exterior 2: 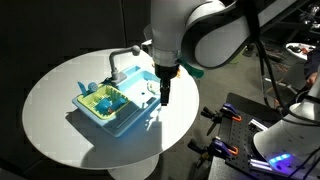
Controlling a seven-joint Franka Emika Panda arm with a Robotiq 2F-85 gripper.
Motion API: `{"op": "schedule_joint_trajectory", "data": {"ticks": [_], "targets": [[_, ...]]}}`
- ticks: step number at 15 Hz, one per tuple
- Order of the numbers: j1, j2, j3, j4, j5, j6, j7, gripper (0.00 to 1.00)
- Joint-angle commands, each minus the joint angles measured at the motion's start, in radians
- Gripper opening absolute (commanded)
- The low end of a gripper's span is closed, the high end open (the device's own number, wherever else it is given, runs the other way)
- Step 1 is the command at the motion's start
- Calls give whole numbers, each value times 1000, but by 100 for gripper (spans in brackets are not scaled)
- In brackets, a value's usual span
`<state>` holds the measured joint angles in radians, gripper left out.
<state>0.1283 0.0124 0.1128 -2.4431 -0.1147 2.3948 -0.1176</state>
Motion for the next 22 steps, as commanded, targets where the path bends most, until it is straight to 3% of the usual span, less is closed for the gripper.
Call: {"op": "schedule_joint_trajectory", "data": {"ticks": [1,8,16,17,22], "targets": [[15,60,24,40,57,28,-52,100],[32,168,59,164,67,30,-75,100],[48,226,71,364,64,-90,-29,100],[47,200,70,293,51,-34,-39,100],[48,215,69,338,51,-64,-38,100]]}}
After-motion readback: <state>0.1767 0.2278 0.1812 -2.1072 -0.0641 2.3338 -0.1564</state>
